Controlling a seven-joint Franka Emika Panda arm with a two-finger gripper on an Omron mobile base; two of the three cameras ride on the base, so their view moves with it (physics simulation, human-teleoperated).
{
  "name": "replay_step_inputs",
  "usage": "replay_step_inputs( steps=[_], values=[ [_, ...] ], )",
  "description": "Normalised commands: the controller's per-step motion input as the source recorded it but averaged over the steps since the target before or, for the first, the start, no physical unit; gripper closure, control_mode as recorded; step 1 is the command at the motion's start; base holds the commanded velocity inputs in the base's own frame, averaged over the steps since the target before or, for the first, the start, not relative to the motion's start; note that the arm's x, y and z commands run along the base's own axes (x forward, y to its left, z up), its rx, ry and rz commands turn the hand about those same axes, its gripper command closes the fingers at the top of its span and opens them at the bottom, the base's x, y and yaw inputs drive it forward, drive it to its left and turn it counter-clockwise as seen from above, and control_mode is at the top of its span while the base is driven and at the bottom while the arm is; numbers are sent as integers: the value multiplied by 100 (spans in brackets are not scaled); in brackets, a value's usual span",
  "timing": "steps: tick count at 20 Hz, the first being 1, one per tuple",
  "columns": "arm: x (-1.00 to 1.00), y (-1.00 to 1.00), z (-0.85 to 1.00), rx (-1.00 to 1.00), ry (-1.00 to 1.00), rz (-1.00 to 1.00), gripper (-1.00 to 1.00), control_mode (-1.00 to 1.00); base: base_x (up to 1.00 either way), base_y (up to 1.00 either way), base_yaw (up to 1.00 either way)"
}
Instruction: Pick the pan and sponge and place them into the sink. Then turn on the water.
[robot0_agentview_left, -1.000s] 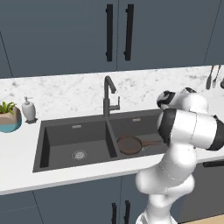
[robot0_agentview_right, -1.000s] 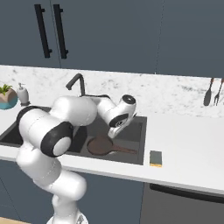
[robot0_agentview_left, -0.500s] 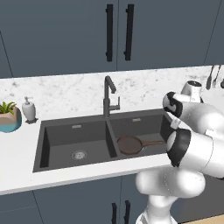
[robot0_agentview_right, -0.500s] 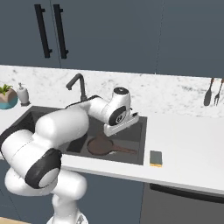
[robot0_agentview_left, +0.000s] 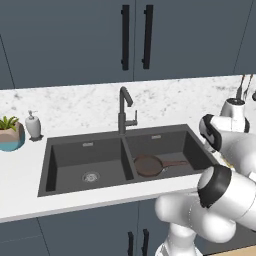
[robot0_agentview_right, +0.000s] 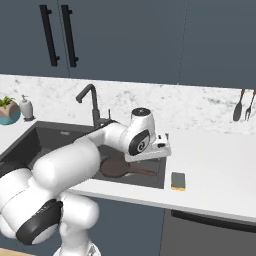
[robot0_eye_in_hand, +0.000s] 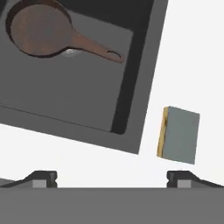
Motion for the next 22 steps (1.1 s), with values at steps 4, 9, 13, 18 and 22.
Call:
replay_step_inputs(
  steps=[4, 9, 13, 18, 22],
  values=[
    [-18, -46, 0, 2, -12, -27, -100, -100, 0, 0, 0],
    [-1, -37, 0, 5, -8, -11, -100, -100, 0, 0, 0],
    [0, -23, -5, 0, 0, 0, -100, -100, 0, 0, 0],
    [0, -9, -14, 0, 4, 6, -100, -100, 0, 0, 0],
    [0, -19, -16, 0, 2, 7, -100, -100, 0, 0, 0]
  ],
)
